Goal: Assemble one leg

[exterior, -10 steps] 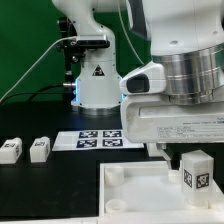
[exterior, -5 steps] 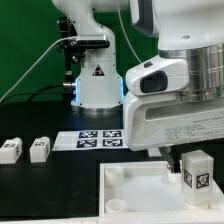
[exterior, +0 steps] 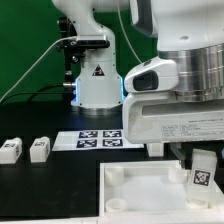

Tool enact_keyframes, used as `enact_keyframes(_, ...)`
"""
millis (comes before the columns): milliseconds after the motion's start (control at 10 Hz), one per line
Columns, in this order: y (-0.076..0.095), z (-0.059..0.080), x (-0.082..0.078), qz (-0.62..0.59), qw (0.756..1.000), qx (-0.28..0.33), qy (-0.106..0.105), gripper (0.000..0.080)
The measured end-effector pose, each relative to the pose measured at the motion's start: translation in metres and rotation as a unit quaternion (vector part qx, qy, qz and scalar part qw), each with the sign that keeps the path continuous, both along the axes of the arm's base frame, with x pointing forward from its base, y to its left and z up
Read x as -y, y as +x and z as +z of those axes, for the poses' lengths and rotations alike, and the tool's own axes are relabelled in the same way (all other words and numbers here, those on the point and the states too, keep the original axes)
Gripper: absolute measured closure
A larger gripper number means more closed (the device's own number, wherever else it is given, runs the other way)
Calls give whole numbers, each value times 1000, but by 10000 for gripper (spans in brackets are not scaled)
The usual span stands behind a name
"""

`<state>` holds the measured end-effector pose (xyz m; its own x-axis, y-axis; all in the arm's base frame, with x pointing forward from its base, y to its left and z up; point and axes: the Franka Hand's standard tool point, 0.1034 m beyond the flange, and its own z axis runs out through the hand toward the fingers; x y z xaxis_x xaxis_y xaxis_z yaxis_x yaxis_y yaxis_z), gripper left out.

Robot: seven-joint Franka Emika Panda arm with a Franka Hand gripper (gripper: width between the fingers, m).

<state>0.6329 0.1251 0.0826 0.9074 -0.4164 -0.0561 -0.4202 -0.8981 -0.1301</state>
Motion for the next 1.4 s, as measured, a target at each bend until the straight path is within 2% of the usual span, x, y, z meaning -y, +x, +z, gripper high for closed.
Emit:
enact_keyframes(200, 3, 1, 6, -111, 994, -11, 14, 483)
enact_keyframes(500, 6, -2, 10, -316, 947, -26, 43, 483)
enact_keyframes(700, 6, -3, 13, -460, 885, -43, 55, 482)
enact_keyframes(800, 6, -3, 14, -479, 875, -44, 59, 482)
enact_keyframes(900, 5, -3, 13, -526, 847, -53, 63, 482)
enact_keyframes(1200, 3, -3, 8, -495, 866, -45, 62, 482)
enact_keyframes(1300, 3, -3, 7, -493, 866, -45, 62, 302)
enact_keyframes(1400, 1, -1, 6, -423, 904, -39, 55, 199)
